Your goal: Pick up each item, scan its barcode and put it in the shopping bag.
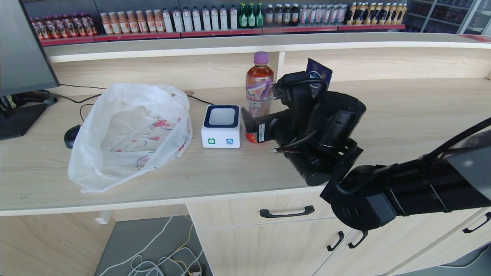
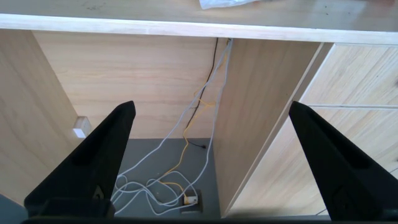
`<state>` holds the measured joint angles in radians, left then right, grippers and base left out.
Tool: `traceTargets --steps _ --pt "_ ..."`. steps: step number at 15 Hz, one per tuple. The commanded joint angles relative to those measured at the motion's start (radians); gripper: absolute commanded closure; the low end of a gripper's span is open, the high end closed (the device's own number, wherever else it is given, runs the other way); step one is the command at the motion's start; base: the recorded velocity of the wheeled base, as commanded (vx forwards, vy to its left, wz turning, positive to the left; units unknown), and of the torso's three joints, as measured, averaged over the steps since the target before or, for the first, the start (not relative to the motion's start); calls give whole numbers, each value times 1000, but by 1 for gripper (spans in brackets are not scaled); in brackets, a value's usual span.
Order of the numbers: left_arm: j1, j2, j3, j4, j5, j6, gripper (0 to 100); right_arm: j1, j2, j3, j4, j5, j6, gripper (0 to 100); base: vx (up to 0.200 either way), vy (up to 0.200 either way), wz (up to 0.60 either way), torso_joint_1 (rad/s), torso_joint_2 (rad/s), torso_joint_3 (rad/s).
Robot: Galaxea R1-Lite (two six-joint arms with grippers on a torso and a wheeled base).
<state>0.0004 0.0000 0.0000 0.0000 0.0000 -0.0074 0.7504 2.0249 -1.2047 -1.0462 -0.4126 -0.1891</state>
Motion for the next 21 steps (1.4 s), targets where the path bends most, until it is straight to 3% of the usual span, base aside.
traceTargets --steps 1,6,13,21 --pt "1 0 0 0 2 0 0 -2 31 -15 -11 1 -1 0 0 0 0 0 0 0" --pt "1 0 0 0 0 0 0 -11 97 -125 -8 6 -1 0 0 0 0 0 0 0" --pt "1 0 0 0 2 0 0 -37 147 -181 -5 14 -4 0 0 0 0 0 0 0" --pt "1 0 0 0 0 0 0 -49 206 -326 81 15 -4 0 0 0 0 0 0 0"
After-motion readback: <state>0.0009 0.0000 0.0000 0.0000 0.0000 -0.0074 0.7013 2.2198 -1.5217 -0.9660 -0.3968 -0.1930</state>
